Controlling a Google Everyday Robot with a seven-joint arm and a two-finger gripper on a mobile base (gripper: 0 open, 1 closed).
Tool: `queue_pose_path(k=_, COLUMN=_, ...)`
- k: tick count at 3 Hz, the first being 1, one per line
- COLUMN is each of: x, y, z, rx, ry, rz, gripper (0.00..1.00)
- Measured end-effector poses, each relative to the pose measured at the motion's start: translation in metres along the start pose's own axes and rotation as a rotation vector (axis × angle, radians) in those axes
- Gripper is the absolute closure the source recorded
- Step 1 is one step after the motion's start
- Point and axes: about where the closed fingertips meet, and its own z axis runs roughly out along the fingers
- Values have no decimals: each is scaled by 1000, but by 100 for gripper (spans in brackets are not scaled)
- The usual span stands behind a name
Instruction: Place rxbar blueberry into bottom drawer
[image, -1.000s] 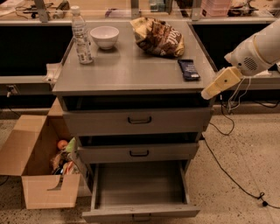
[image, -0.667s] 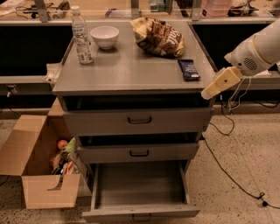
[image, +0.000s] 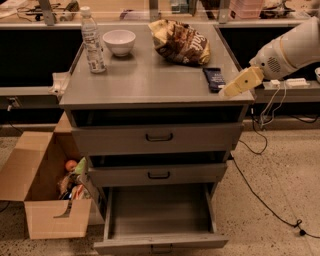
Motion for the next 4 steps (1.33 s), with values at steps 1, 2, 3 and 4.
queue_pose_path(k=1, x=-11, y=-11, z=20, rx=19, ry=-5, rz=44, gripper=0)
queue_pose_path(k=2, x=-14, y=-25, z=43, rx=61, ry=12, rz=69, gripper=0)
queue_pose_path(k=3, x=-20, y=-41, z=68, rx=72, ry=2, rz=113, gripper=0)
queue_pose_path(k=4, x=-25, y=-55, z=93, rx=57, ry=-12, rz=160, gripper=0)
